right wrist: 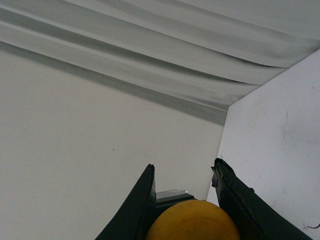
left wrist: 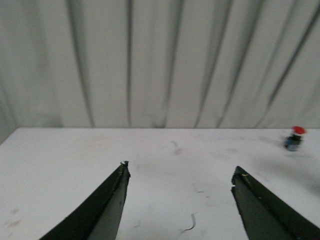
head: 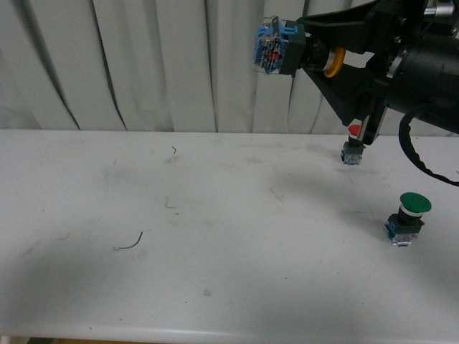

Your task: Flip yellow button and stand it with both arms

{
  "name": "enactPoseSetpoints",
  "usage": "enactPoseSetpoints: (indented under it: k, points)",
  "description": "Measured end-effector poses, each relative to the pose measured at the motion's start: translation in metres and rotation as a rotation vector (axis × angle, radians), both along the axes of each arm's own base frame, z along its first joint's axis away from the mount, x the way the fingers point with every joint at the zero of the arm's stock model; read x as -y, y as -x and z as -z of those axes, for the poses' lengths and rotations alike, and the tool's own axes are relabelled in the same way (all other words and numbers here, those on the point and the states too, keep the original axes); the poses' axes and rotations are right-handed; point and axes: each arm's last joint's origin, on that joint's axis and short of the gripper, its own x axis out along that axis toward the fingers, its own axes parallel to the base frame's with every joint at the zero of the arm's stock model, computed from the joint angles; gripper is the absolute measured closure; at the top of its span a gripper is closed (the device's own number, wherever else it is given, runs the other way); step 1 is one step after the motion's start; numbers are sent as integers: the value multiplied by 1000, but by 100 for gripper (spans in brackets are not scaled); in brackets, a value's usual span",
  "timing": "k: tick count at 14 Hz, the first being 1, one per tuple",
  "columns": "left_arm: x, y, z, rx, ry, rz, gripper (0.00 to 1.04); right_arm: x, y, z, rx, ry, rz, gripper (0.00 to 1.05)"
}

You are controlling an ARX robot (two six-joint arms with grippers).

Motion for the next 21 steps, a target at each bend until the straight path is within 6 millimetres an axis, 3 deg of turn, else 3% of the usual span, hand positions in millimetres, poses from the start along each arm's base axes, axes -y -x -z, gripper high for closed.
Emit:
enactPoseSetpoints:
  k: [3,4,5,8,17,21]
  points:
    - [9,8,16,-2,-19,-82,78,-2,2,-5,23,3,-7,71]
    - [13,12,23,0,-19,-80,96,-2,3,-9,35,4,-6,71]
    - [15,14,26,2,-21,-83,103,-2,3,-11,44,3,-4,71]
    - [29,20,37,0,-23,-59,103,-2,4,-12,47,6,-1,71]
    - [27,38,58,-40,-25,-82,103,-2,4,-2,-8,-5,0,71]
    - [27,39,55,-4,-23,-86,103,-2,4,-2,-14,-15,1,71]
